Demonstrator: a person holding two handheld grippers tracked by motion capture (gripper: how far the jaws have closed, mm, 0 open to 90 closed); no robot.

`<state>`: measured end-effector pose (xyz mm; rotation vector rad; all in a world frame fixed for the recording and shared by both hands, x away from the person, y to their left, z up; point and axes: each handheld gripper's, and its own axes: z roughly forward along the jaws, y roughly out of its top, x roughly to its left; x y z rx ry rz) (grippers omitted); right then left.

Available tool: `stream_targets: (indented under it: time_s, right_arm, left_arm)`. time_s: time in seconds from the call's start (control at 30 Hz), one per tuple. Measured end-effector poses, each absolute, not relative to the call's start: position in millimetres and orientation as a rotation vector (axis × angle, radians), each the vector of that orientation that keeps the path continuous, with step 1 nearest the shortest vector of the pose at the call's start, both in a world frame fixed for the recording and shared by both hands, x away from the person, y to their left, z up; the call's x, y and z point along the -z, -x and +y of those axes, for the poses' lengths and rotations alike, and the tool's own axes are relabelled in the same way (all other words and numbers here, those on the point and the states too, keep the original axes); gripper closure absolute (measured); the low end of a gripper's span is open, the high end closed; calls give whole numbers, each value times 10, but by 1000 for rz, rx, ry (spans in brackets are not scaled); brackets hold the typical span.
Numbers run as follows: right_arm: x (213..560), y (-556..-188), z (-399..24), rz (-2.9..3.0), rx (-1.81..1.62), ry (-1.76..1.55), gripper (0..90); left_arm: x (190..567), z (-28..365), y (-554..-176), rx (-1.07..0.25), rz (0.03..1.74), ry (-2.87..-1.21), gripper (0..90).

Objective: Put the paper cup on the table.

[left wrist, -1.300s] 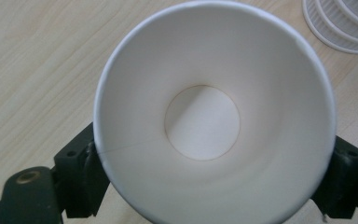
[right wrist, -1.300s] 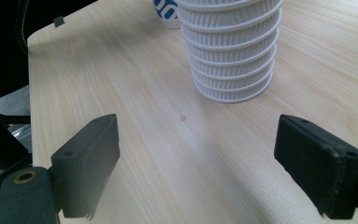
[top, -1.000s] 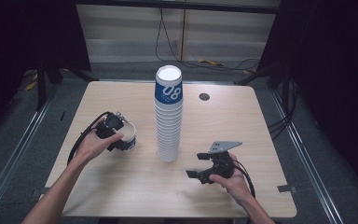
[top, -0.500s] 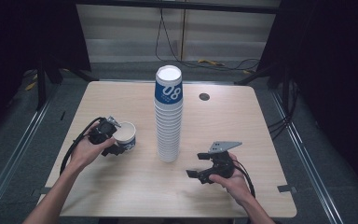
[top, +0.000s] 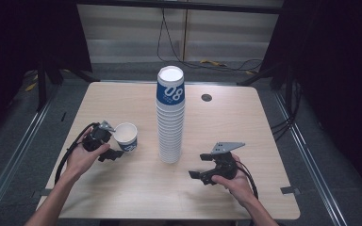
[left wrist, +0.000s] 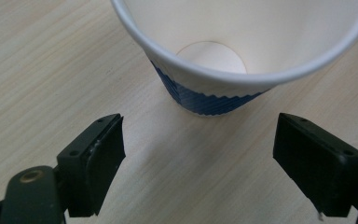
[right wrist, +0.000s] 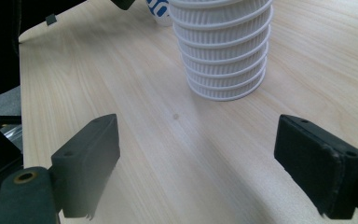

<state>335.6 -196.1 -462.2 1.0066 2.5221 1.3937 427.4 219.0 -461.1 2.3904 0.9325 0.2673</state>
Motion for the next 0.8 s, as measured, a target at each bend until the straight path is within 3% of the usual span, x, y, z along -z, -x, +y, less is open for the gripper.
stream_targets:
  time_s: [0.8]
  right_arm:
    - [4611,-3348,-1964,2504,-1388,-1018,148]
  left_arm:
    - [4638,2187,-3687,-356,856,-2196,161]
